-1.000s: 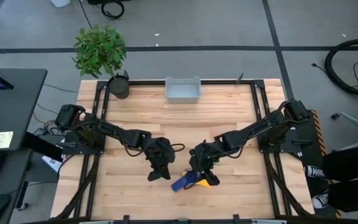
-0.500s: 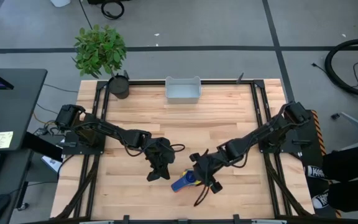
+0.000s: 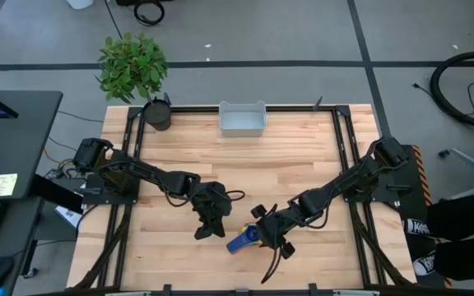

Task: Nest measuring cups in basket
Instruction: Put the stacked measuring cups into the gray bin

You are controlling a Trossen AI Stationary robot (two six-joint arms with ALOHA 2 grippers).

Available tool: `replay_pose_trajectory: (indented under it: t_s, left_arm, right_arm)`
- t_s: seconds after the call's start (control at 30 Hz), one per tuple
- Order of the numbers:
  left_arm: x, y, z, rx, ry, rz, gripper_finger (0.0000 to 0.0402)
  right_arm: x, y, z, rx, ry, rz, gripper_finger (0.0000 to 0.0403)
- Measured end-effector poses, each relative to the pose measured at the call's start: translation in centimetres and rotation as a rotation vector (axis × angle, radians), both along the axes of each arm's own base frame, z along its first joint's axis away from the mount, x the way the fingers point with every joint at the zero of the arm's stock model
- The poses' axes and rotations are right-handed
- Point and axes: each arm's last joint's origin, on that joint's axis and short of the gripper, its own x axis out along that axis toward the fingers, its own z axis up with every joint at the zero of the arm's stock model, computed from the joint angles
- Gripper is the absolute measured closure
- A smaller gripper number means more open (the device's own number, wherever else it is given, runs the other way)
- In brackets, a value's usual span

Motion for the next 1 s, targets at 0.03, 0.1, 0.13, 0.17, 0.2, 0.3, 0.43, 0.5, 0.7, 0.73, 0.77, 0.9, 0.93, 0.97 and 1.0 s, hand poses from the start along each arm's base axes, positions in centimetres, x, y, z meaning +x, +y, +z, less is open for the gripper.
replay_pose_trajectory:
  t_s: [0.03, 0.1, 0.13, 0.17, 0.2, 0.3, 0.43, 0.5, 0.7, 0.73, 0.77, 0.9, 0.93, 0.97, 1.0]
  left_arm:
    - [0.0, 0.0, 0.0, 0.000, 0.000, 0.000, 0.0377]
    - [0.0, 0.0, 0.0, 0.002, -0.001, 0.003, 0.0377]
    - [0.0, 0.0, 0.0, 0.004, -0.001, 0.004, 0.0377]
    - [0.0, 0.0, 0.0, 0.004, 0.000, 0.005, 0.0377]
    - [0.0, 0.0, 0.0, 0.005, -0.001, 0.006, 0.0377]
    - [0.0, 0.0, 0.0, 0.005, -0.001, 0.006, 0.0377]
    - [0.0, 0.0, 0.0, 0.017, -0.015, -0.007, 0.0377]
    - [0.0, 0.0, 0.0, 0.019, -0.015, -0.006, 0.0377]
    - [-0.1, 0.1, -0.1, 0.025, -0.002, -0.001, 0.0377]
    - [-0.1, 0.1, -0.1, 0.025, -0.002, -0.001, 0.0377]
    - [-0.1, 0.1, -0.1, 0.025, -0.002, -0.001, 0.0377]
    - [-0.1, 0.1, -0.2, 0.026, 0.000, -0.002, 0.0377]
    - [-0.1, 0.1, -0.2, 0.026, 0.000, -0.002, 0.0377]
    - [-0.1, 0.1, -0.2, 0.026, 0.001, -0.002, 0.0377]
    - [-0.1, 0.1, -0.2, 0.026, 0.001, -0.002, 0.0377]
  right_arm:
    - [0.0, 0.0, 0.0, 0.004, 0.002, 0.004, 0.0230]
    - [0.0, 0.0, 0.0, 0.012, 0.004, 0.012, 0.0230]
    - [0.0, 0.1, 0.0, 0.016, 0.008, 0.017, 0.0230]
    - [0.0, 0.1, 0.0, 0.019, 0.010, 0.021, 0.0230]
    - [0.0, 0.1, 0.0, 0.022, 0.010, 0.024, 0.0230]
    - [-0.1, 0.2, 0.0, 0.036, 0.018, 0.040, 0.0230]
    - [0.0, 0.2, -0.6, 0.012, 0.030, 0.030, 0.0230]
    - [0.3, 0.3, -1.2, 0.005, 0.032, 0.025, 0.0230]
    - [0.4, 0.5, -1.9, -0.051, 0.052, 0.017, 0.0230]
    - [0.5, 0.6, -1.7, -0.067, 0.045, 0.021, 0.0230]
    - [0.6, 0.6, -1.6, -0.084, 0.042, 0.022, 0.0231]
    - [0.6, 0.4, -1.4, -0.127, 0.050, 0.013, 0.0233]
    - [0.6, 0.4, -1.4, -0.128, 0.057, 0.014, 0.0233]
    - [0.5, 0.4, -1.4, -0.125, 0.064, 0.019, 0.0233]
    - [0.5, 0.4, -1.5, -0.118, 0.071, 0.028, 0.0233]
